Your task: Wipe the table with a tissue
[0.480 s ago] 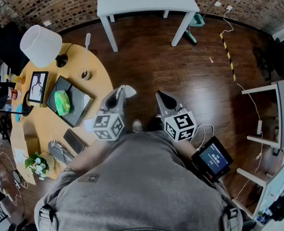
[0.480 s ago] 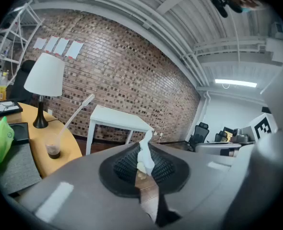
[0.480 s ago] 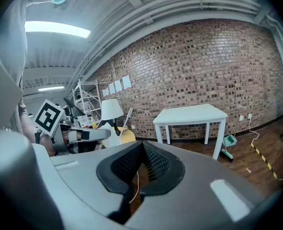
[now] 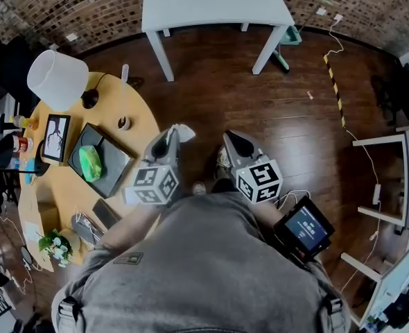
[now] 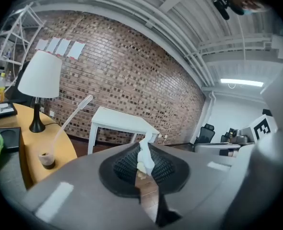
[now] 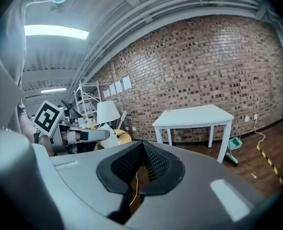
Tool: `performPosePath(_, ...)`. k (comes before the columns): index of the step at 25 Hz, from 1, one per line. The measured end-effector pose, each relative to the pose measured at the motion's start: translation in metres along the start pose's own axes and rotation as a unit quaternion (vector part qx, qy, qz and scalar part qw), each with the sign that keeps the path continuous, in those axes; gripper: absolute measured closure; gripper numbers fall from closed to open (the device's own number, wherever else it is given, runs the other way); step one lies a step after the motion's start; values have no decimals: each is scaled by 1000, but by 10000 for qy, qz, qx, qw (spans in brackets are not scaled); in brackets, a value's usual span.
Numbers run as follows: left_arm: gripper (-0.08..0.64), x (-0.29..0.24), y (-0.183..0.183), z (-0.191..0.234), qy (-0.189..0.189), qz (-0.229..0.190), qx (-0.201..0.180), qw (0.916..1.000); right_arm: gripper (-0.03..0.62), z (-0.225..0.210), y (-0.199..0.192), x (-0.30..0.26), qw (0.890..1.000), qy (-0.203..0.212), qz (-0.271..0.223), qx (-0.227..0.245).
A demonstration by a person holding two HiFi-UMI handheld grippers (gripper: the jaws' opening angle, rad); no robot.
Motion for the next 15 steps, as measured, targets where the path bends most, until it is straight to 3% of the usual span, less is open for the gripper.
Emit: performPosePath(15,532,-156,30,-30,341,-102,-108,9993,580,-138,55,-70,9996,277,-49,-43)
Point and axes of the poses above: the fingertips, and each gripper's own axes: x backward along the fingers, z to its left, y out of its top, the point moved 4 cm from there along x, backward along the fingers, and after that the axes turned 11 degrees about -z, right-handed, at the moved point
